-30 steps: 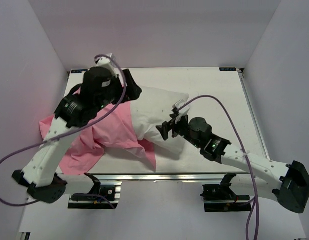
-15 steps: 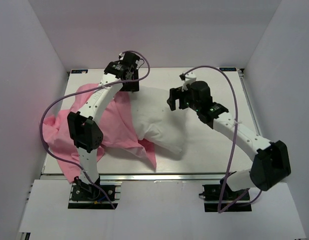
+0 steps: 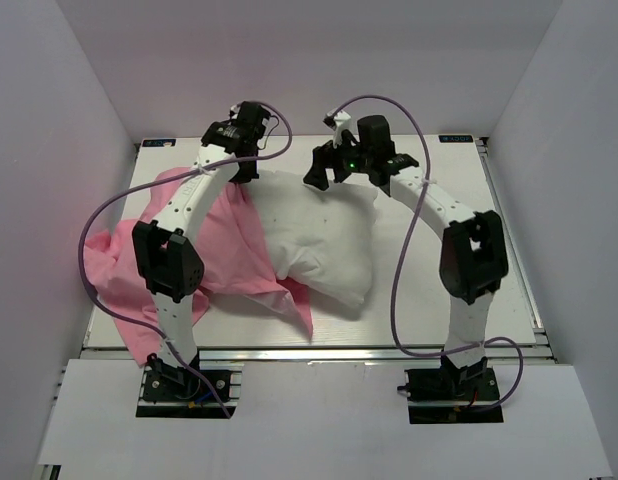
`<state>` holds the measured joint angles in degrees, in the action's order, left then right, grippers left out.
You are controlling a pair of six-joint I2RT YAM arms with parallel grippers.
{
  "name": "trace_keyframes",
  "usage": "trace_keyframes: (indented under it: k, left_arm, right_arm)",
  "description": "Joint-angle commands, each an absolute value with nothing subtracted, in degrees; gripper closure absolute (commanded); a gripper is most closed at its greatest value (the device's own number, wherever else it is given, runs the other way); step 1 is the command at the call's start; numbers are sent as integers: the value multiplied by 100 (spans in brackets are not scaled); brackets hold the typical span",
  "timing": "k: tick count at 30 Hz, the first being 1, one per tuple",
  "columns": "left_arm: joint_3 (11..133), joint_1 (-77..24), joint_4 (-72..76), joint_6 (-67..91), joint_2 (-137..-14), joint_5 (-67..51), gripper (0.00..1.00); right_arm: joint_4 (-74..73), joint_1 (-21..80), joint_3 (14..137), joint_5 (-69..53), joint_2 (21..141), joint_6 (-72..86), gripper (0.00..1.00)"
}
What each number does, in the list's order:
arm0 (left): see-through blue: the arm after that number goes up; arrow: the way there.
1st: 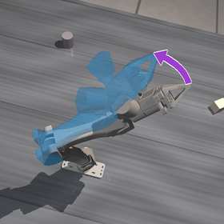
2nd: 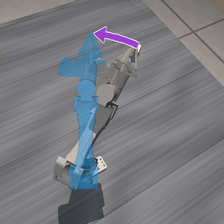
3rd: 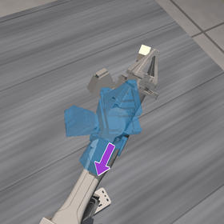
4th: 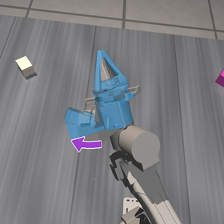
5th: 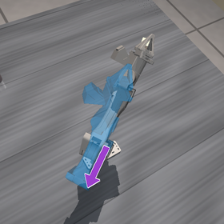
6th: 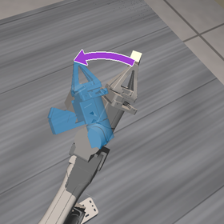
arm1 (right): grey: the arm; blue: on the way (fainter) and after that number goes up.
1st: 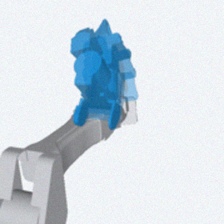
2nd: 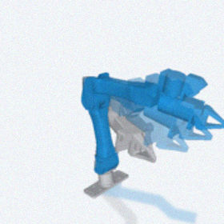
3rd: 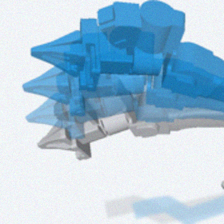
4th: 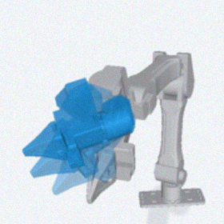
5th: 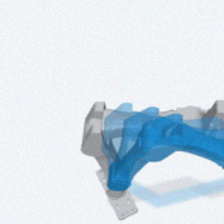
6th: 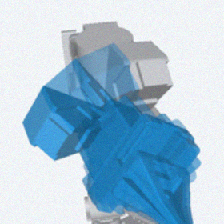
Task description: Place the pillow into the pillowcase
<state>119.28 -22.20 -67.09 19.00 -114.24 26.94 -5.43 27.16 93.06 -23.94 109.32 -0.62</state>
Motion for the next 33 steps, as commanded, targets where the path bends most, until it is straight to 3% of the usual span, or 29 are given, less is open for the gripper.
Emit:
trace_keyframes:
  k: [1, 2, 9, 12, 13, 17, 19, 21, 23, 29, 33]
  left_arm:
    - [12032, -2180, -6531, 1697, -11487, 2619, 93]
    - [12067, -2180, -6495, 1688, -11487, 2628, 100]
    - [11769, -2180, -5661, 1196, -10987, 1952, 100]
    - [11751, -2188, -5265, 1029, -10767, 1469, 100]
    - [11786, -2188, -5152, 1002, -10732, 1311, 100]
    - [12400, -2372, -5212, 1011, -10670, 189, 100]
    - [12498, -2557, -4950, 1011, -10435, -139, 100]
    - [12472, -2969, -4756, 1046, -10232, -202, 100]
    - [12542, -3434, -4597, 1098, -10003, -184, 100]
    - [12124, -5040, -4185, 1274, -9477, -774, 100]
    - [11051, -5660, -3833, 1642, -8782, -738, 100]
  right_arm:
    - [-1017, 2566, 10097, -4153, 11556, -483, 11]
    - [-1159, 2584, 10281, -4357, 11723, -614, 11]
    - [-2082, 2672, 11320, -5518, 12990, -1211, 11]
    - [-2627, 2891, 11251, -5959, 12842, -1975, 66]
    - [-2645, 2970, 11180, -5994, 12745, -2004, 100]
    - [-2586, 2988, 10674, -5566, 11736, -1874, 100]
    - [-1280, 2997, 9744, -4986, 10438, -1349, 100]
    - [498, 3058, 8039, -4390, 8987, -1108, 100]
    - [1210, 3269, 7150, -3940, 7821, -931, 100]
    - [2370, 3533, 5627, -2674, 7093, 25, 100]
    - [2680, 3551, 4906, -325, 7163, 490, 100]
